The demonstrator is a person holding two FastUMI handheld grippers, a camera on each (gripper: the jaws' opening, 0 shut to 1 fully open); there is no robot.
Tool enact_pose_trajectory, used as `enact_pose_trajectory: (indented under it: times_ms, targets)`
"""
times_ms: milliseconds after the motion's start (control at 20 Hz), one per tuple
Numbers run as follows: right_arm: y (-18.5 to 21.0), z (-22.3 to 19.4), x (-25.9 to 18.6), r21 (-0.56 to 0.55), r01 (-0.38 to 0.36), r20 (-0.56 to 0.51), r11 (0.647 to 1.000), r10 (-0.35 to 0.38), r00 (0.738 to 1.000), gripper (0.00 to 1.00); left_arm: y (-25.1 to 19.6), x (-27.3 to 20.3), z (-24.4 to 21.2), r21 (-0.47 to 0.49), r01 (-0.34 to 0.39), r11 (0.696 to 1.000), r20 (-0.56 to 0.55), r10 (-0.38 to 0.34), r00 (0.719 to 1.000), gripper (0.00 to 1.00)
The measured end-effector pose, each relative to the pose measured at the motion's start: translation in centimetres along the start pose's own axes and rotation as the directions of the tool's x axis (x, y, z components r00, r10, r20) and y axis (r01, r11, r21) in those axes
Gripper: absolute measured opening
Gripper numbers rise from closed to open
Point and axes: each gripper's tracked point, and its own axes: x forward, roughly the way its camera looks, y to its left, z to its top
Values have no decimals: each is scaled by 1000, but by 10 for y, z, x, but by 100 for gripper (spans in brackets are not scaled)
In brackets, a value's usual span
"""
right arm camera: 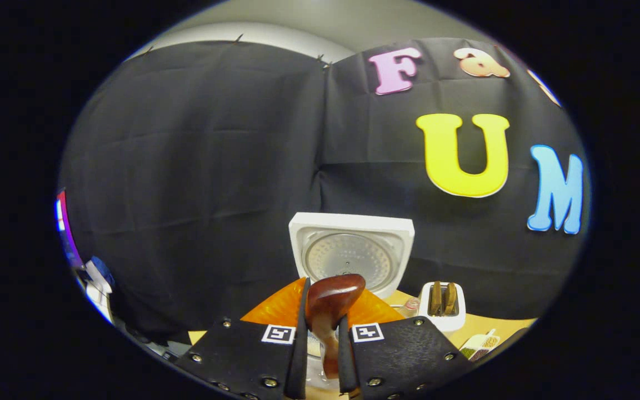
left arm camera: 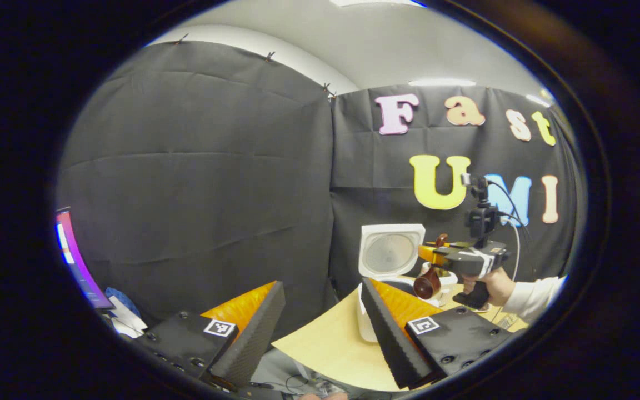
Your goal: Close the left gripper, press the button to open the rice cooker; take a wooden spoon from the chopstick holder with the right hand, scoop a spoonful of rice and pour it into the rice cooker, then put the wooden spoon back into the chopstick holder.
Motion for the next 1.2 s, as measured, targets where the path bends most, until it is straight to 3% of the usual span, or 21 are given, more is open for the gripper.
enact_pose_trajectory:
  times_ms: [300,600,750,950,1200]
  targets:
    - [-66,18,-117,268,94,15,959,-102,995,23,-35,-4,-5,-55,183,982,41,-181,983,94]
    - [-163,-16,-229,394,249,-7,885,-268,964,23,-93,-10,-3,-50,259,965,35,-257,966,94]
    - [-226,-59,-272,462,323,-57,826,-336,940,23,-130,-7,-6,-8,248,969,18,-248,969,93]
    - [-315,-123,-299,518,410,-143,751,-397,907,23,-188,-10,-11,-45,224,974,-40,-225,973,94]
    - [-382,-178,-299,547,442,-199,711,-403,894,23,-224,-26,-10,37,136,990,-74,-133,988,95]
